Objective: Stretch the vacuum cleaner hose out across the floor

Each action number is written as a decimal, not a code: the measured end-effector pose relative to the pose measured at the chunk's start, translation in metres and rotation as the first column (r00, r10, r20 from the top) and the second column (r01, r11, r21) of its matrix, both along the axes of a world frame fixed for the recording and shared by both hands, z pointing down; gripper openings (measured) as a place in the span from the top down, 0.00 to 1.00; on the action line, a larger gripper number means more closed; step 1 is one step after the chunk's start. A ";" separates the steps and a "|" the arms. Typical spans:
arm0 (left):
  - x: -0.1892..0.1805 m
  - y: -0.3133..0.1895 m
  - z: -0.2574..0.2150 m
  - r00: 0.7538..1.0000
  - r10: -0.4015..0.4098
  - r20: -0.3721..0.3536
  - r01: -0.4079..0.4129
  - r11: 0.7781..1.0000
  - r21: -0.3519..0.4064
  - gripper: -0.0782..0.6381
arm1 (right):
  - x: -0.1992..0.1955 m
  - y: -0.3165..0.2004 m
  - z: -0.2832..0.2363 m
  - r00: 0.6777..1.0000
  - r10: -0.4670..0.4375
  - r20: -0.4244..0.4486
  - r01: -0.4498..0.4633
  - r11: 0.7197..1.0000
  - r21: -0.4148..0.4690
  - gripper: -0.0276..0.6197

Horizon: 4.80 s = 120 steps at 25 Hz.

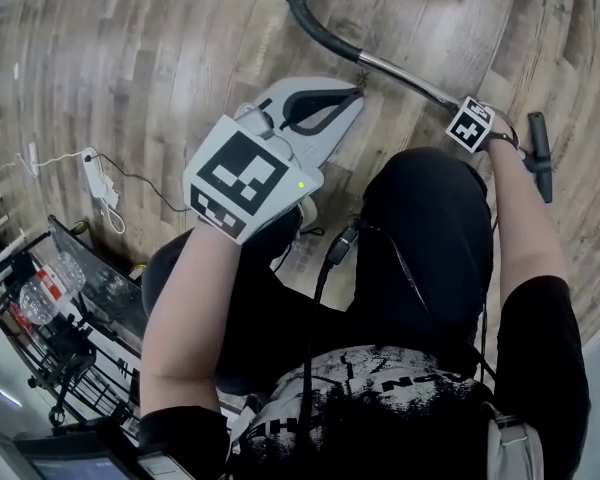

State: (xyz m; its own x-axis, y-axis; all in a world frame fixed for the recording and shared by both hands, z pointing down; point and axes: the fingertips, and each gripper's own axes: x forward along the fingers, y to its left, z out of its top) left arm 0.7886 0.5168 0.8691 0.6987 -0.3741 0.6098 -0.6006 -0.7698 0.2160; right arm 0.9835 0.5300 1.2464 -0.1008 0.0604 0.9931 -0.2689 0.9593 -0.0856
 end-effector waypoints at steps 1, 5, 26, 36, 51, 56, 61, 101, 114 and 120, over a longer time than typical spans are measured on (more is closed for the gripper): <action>-0.002 0.000 0.003 1.000 -0.004 0.009 0.004 1.000 -0.010 0.89 | -0.001 0.000 0.000 1.000 -0.001 0.008 0.001 1.000 -0.018 0.83; -0.008 0.005 0.016 0.998 -0.002 0.057 0.004 0.999 -0.037 0.89 | 0.005 0.006 0.004 1.000 0.000 -0.012 -0.001 0.997 -0.072 0.82; -0.006 0.005 0.013 0.998 -0.003 0.066 0.006 0.999 -0.038 0.89 | 0.003 0.017 0.000 0.994 0.088 -0.061 -0.097 0.981 -0.168 0.59; -0.002 0.007 0.013 0.998 0.013 0.059 -0.010 0.999 -0.043 0.89 | -0.006 0.021 -0.002 0.993 0.115 -0.022 -0.117 0.979 -0.165 0.56; -0.015 0.000 0.010 0.998 -0.019 0.058 0.021 0.999 -0.034 0.89 | -0.032 -0.012 -0.051 0.986 0.130 0.108 -0.119 0.988 -0.099 0.84; -0.026 -0.003 0.008 0.999 -0.014 0.045 0.016 1.000 -0.027 0.89 | -0.066 -0.032 -0.080 0.974 0.121 0.189 -0.117 0.993 -0.036 0.95; -0.042 -0.016 -0.007 1.000 -0.018 0.011 0.018 1.000 0.002 0.89 | -0.120 -0.052 -0.111 0.935 0.145 0.323 -0.150 0.989 -0.011 0.95; -0.396 -0.006 -0.555 0.747 -0.499 -0.440 0.610 0.777 0.155 0.89 | -0.471 -0.071 -0.928 0.561 -0.069 0.825 -0.091 0.985 0.144 0.95; -0.367 -0.033 -0.632 0.753 -0.543 -0.373 0.653 0.688 0.316 0.89 | -0.499 -0.096 -1.014 0.357 -0.238 0.903 0.024 0.969 0.246 0.95; -0.343 -0.047 -0.678 0.741 -0.549 -0.386 0.671 0.632 0.389 0.89 | -0.483 -0.111 -1.049 0.295 -0.295 0.909 0.046 0.954 0.295 0.95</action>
State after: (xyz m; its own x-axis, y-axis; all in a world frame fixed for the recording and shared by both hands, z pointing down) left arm 0.4454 0.4700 0.1913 0.2855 -0.9537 0.0949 -0.9549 -0.2746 0.1130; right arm 0.5007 0.4185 0.1976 -0.9747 0.0423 0.2194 0.0465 0.9988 0.0137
